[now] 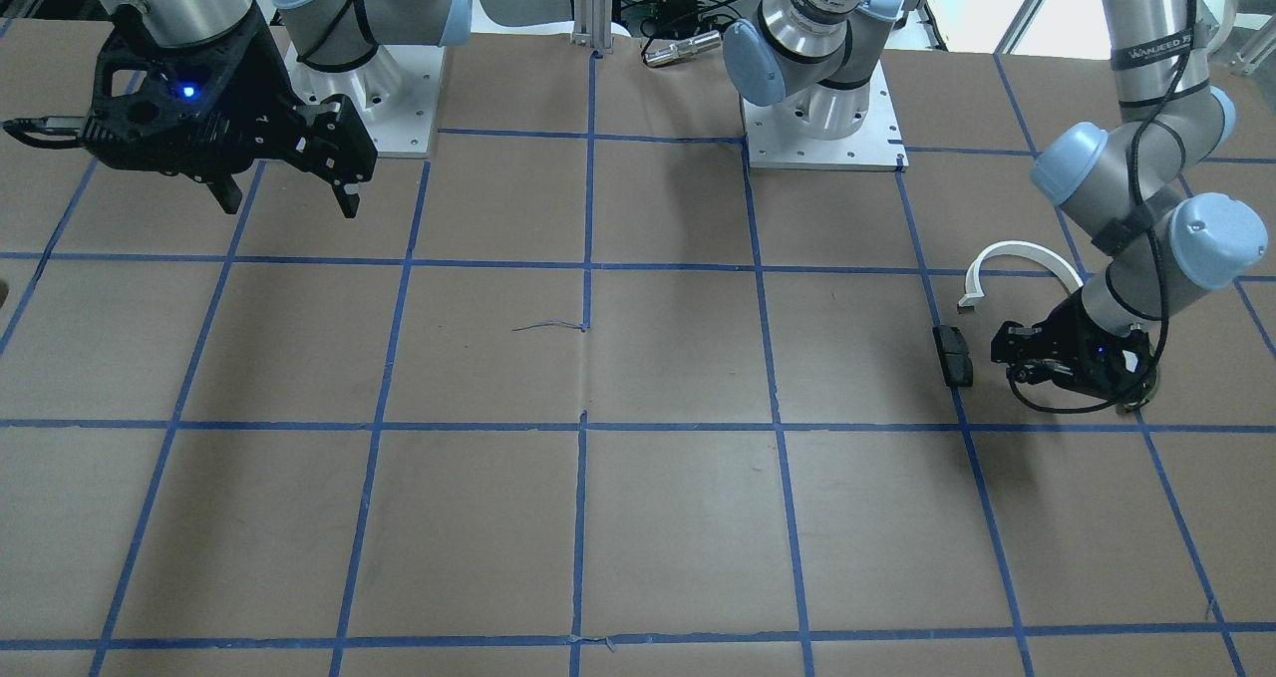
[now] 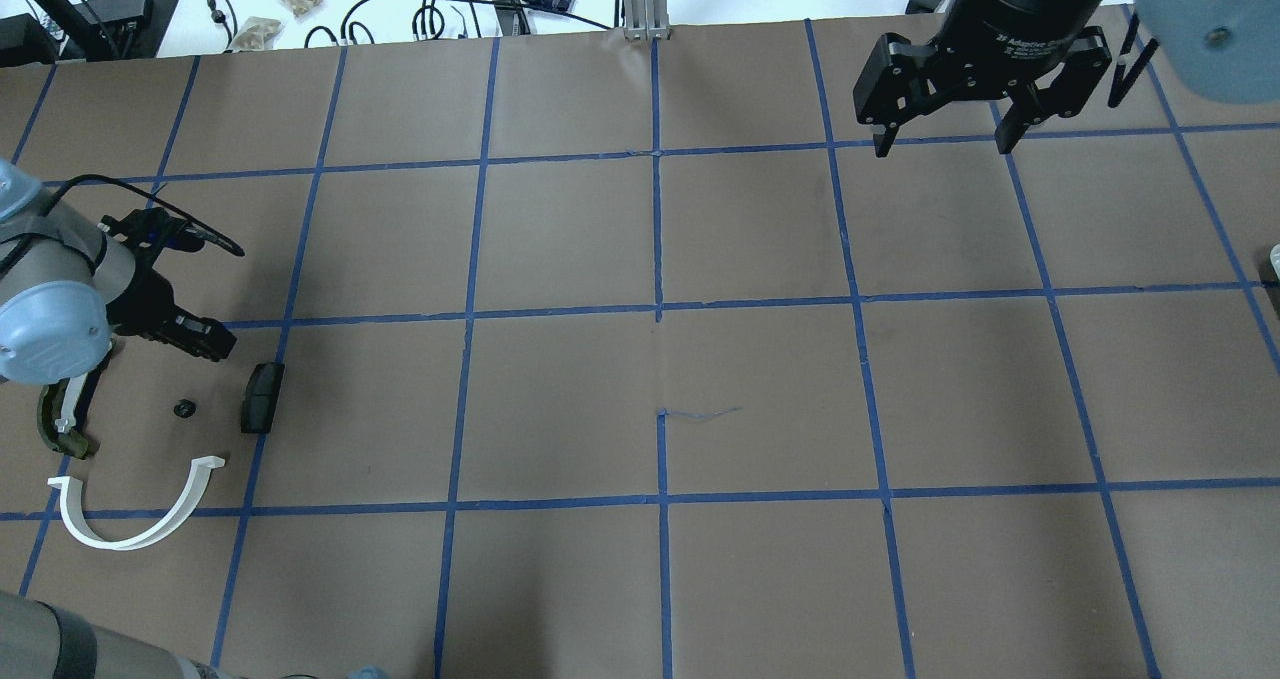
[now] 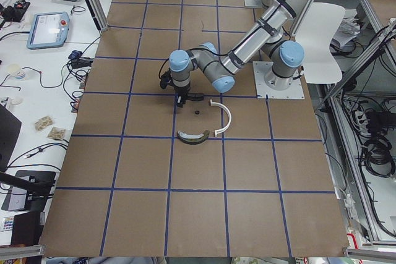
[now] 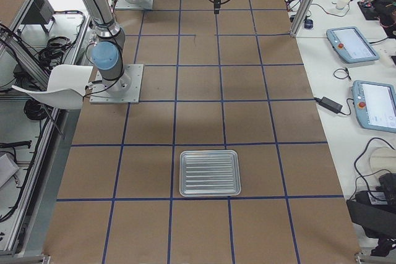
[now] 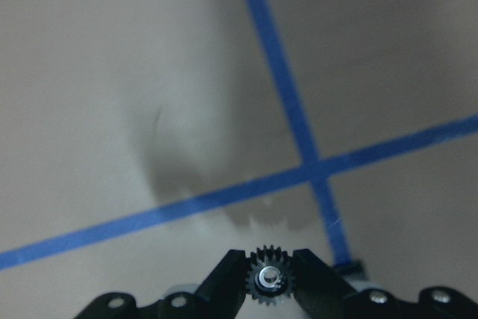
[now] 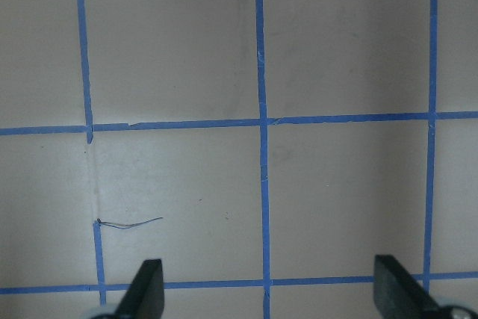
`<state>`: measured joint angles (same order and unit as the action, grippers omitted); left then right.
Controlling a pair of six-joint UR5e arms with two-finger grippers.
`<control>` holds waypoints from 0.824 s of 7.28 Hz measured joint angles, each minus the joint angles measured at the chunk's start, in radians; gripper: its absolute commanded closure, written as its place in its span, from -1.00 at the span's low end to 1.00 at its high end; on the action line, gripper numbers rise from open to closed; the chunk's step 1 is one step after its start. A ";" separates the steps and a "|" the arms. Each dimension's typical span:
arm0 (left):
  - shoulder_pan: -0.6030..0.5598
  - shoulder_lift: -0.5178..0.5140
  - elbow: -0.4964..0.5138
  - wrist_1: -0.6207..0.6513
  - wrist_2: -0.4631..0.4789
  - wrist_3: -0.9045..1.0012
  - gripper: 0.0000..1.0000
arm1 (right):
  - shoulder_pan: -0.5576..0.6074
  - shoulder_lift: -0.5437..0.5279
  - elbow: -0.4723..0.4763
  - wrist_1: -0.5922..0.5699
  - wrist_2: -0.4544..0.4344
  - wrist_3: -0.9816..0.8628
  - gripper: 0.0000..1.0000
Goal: Place bearing gear from tray to pile
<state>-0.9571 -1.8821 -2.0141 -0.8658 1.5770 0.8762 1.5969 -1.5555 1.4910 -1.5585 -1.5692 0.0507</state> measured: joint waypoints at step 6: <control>0.045 0.024 -0.068 0.002 0.006 0.017 -0.99 | 0.001 0.000 0.002 0.000 0.000 0.000 -1.00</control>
<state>-0.9119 -1.8585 -2.0816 -0.8636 1.5833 0.8929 1.5975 -1.5555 1.4934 -1.5589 -1.5690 0.0506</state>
